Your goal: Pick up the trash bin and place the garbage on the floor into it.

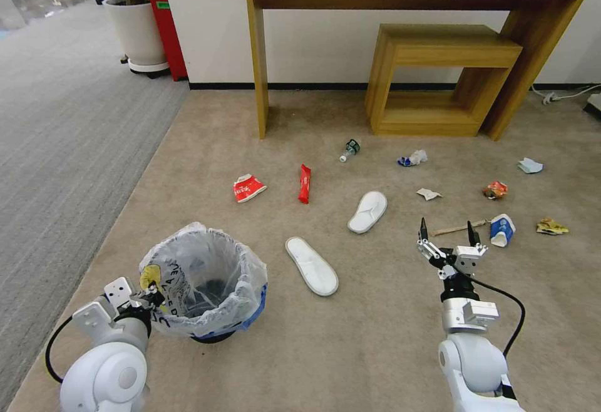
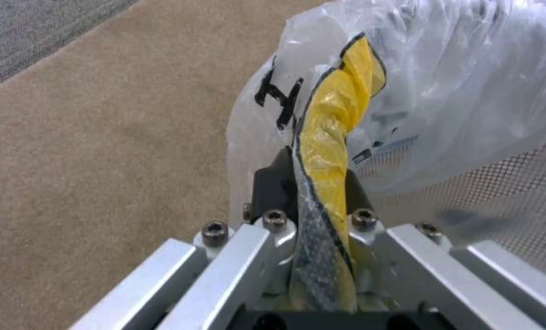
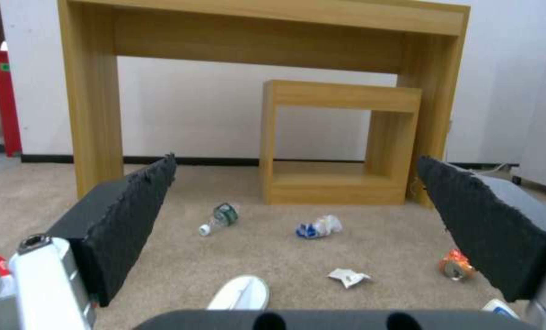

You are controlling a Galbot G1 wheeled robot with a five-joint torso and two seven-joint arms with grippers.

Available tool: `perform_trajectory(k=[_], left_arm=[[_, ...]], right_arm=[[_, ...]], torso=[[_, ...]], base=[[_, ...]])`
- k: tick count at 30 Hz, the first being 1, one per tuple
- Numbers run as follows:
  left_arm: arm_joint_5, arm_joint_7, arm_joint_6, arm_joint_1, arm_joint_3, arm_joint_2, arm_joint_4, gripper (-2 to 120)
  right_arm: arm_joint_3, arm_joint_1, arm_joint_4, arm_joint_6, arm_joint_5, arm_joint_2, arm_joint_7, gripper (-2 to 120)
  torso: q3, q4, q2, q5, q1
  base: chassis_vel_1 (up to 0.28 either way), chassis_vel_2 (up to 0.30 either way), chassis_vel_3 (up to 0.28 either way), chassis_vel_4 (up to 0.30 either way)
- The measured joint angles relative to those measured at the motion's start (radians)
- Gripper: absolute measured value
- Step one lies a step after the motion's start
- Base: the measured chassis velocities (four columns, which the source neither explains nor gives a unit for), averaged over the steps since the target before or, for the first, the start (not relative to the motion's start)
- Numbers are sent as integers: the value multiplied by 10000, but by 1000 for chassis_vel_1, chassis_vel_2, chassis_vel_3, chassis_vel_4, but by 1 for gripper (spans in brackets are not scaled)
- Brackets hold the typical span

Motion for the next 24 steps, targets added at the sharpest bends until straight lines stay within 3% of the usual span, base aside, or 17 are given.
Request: perform_trajectory(k=[24], left_arm=[[55, 25, -76, -114, 66, -74, 215, 3]], right_arm=[[-42, 184, -208, -15, -1, 27, -69, 100]], torso=[[0, 0, 0, 0, 0]], base=[[-52, 54, 60, -58]])
